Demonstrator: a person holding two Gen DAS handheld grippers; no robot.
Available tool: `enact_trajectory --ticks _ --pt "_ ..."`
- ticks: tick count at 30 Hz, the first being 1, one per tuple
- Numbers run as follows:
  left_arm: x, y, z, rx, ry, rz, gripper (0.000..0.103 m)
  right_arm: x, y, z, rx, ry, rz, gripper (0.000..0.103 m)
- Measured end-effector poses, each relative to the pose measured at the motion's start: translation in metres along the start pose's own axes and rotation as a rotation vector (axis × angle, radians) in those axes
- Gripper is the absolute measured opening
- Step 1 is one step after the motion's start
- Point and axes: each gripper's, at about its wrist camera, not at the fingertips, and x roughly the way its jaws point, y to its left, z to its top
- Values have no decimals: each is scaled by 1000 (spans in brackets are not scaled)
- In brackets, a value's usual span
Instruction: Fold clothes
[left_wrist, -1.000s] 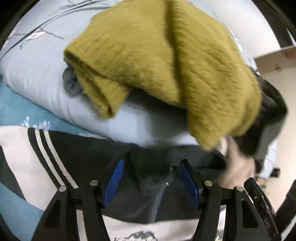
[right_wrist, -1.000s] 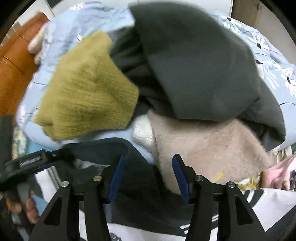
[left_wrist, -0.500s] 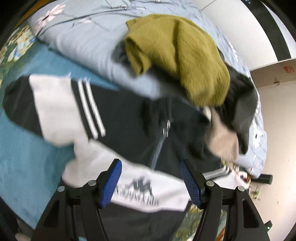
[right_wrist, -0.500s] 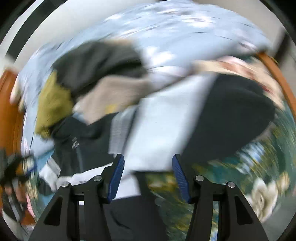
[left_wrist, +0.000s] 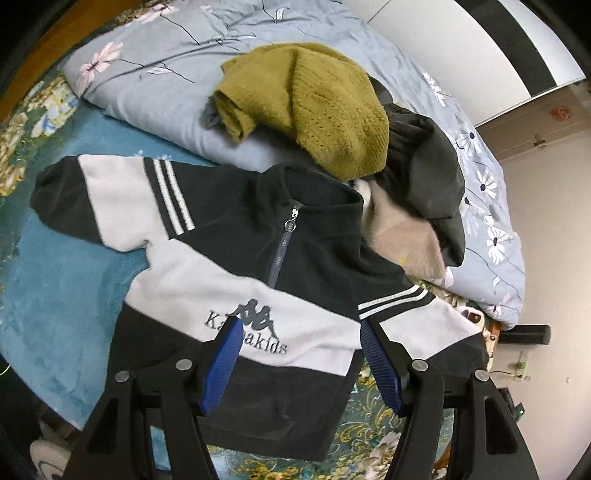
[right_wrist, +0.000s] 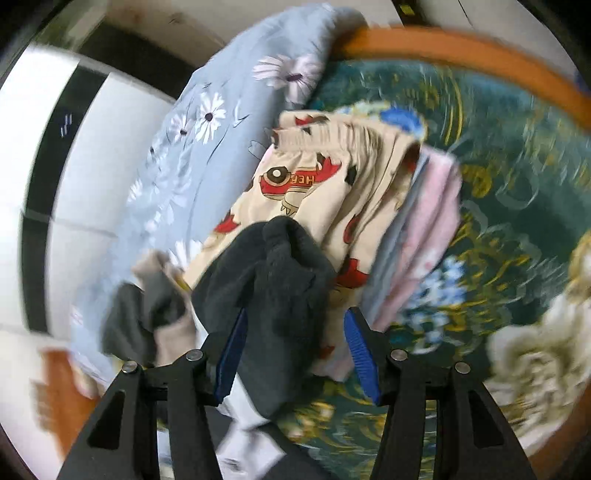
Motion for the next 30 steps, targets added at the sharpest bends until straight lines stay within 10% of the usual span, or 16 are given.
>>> enact_trajectory --ticks 8,13,21,30 --pt "-18 21 -25 -50 -17 66 70 30 -22 11 151 55 114 55" --pt "-28 27 -29 -57 -35 70 70 24 -12 12 137 58 132 23" --pt "-31 42 -33 -41 -28 42 70 -24 70 -14 -192 2 151 21" --pt "-31 103 -13 -79 -3 -15 70 -27 215 -140 -626 74 242 21"
